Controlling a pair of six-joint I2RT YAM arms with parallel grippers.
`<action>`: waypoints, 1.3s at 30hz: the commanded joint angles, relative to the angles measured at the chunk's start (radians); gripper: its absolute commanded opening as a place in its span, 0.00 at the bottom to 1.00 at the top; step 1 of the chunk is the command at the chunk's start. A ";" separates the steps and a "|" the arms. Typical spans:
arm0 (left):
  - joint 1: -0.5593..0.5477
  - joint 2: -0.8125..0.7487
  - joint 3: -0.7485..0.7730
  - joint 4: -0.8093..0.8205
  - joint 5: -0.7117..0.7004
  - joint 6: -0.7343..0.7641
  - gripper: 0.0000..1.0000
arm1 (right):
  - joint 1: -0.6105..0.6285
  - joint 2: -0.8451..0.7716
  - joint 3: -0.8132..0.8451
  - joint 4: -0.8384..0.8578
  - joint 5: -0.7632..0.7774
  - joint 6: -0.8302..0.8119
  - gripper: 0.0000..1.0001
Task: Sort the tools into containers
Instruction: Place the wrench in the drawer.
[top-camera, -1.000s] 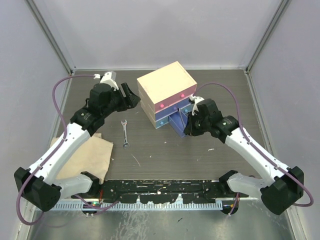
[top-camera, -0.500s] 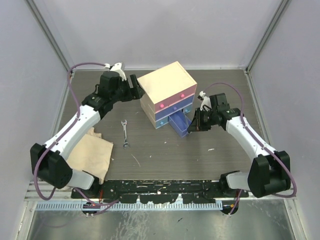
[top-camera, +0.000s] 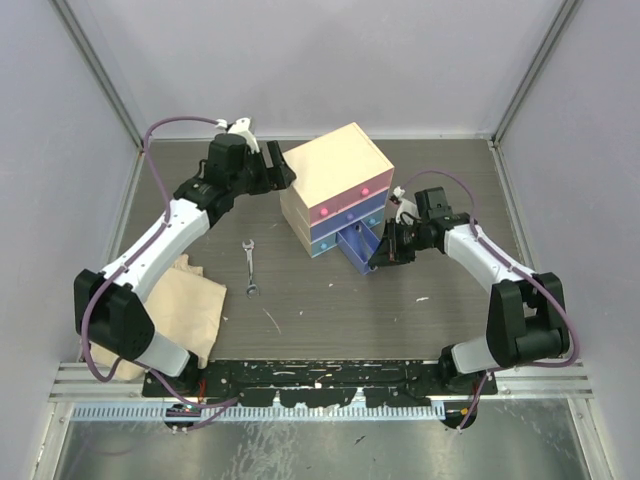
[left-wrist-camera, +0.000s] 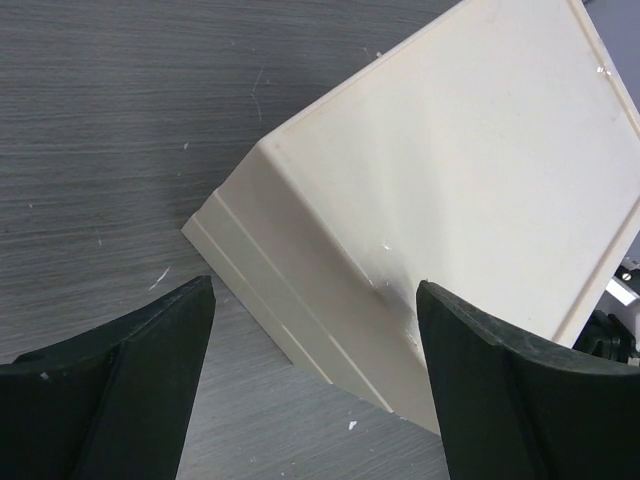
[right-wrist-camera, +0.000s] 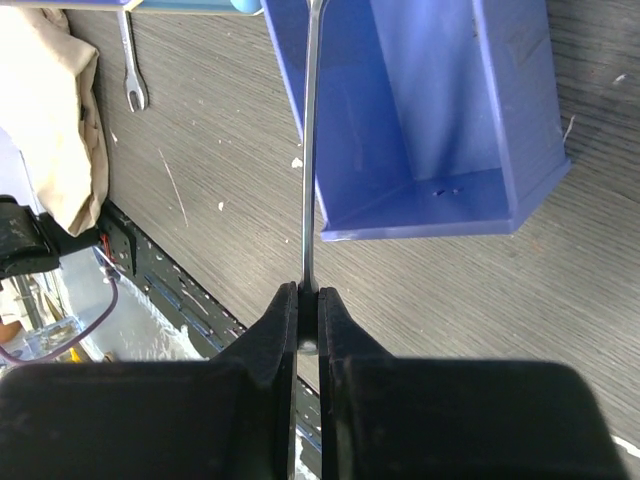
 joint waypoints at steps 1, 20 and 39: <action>0.005 0.010 0.057 0.055 0.007 -0.001 0.83 | -0.012 0.013 0.004 0.055 -0.048 0.006 0.01; 0.005 0.111 0.103 -0.001 0.111 0.067 0.81 | -0.052 0.118 0.081 0.091 -0.092 0.118 0.01; 0.003 0.133 0.112 -0.018 0.137 0.079 0.77 | -0.058 0.159 0.153 0.172 -0.028 0.180 0.04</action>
